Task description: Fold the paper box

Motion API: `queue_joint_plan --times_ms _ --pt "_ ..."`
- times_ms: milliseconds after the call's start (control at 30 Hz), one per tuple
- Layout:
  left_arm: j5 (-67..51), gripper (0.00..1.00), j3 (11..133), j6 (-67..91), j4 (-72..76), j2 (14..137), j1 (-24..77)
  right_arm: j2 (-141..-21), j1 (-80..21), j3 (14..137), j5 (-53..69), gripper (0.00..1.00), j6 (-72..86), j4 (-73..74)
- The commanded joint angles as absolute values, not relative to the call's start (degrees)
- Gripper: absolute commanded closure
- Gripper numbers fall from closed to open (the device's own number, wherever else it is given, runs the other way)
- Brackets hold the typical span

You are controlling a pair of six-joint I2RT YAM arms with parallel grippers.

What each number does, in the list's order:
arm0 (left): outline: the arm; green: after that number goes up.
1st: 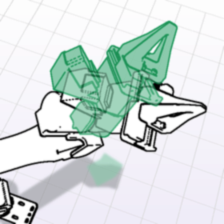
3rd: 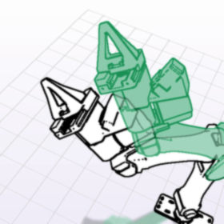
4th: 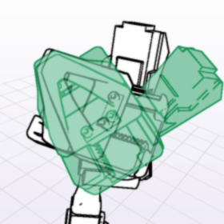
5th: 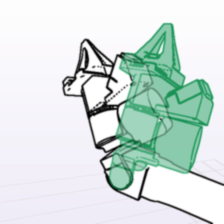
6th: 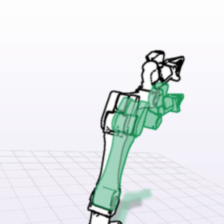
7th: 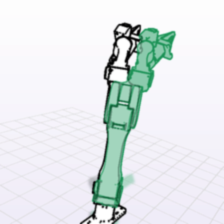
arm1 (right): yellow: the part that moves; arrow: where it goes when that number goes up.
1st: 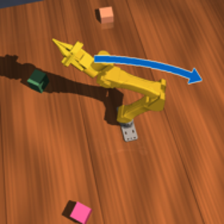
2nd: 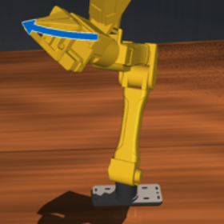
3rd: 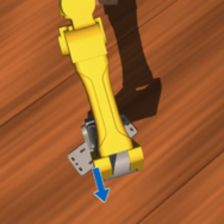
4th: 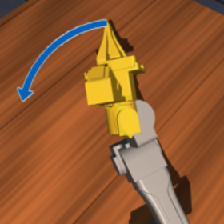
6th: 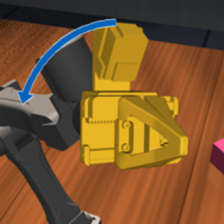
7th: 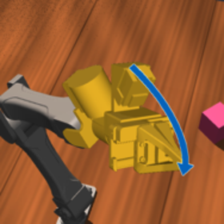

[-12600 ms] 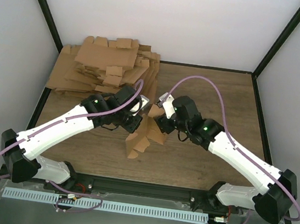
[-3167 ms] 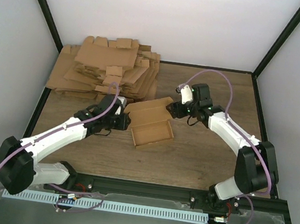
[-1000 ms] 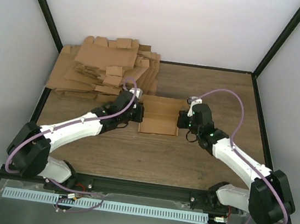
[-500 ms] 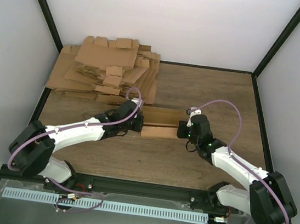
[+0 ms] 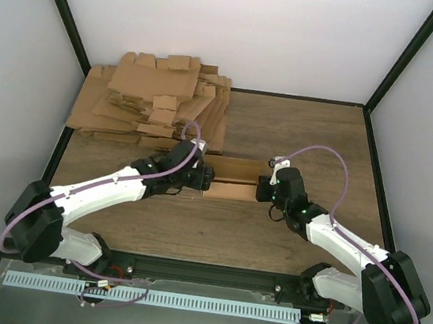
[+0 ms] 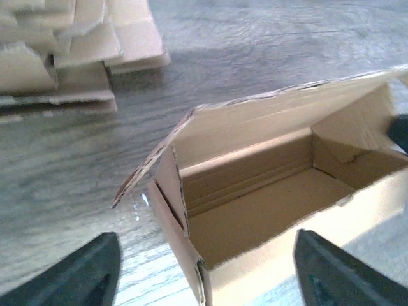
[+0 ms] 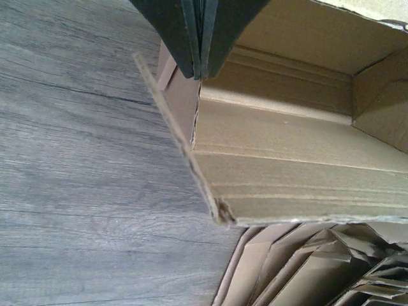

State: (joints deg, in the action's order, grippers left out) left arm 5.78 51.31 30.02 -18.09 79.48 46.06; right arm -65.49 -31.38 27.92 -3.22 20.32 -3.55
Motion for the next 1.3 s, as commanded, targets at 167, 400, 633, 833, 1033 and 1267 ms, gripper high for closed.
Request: queue_joint_plan --times_ms 167,400,633,833,1033,1267 --pt "6.4 0.00 64.9 25.5 -39.8 70.6 46.1 -65.8 -31.9 26.5 -2.0 0.99 17.0 -6.6" --pt "-0.1 0.02 76.2 8.5 -44.3 75.7 46.0 -65.4 -31.9 24.5 2.0 0.98 13.9 -10.1" --pt "-5.3 0.15 82.4 -1.0 -45.5 84.0 46.0 -65.7 -32.1 23.9 3.3 0.97 13.5 -11.2" --pt "-3.9 0.17 85.4 -8.4 -47.7 89.0 46.4 -65.7 -32.6 23.8 4.2 0.98 12.9 -11.5" --pt "-1.5 0.23 86.3 -12.9 -47.1 93.2 46.4 -65.7 -33.0 23.8 4.2 0.97 12.5 -11.6" --pt "-2.4 0.42 88.2 -13.7 -45.8 98.0 46.5 -65.7 -33.1 23.9 4.0 0.97 12.5 -11.5"
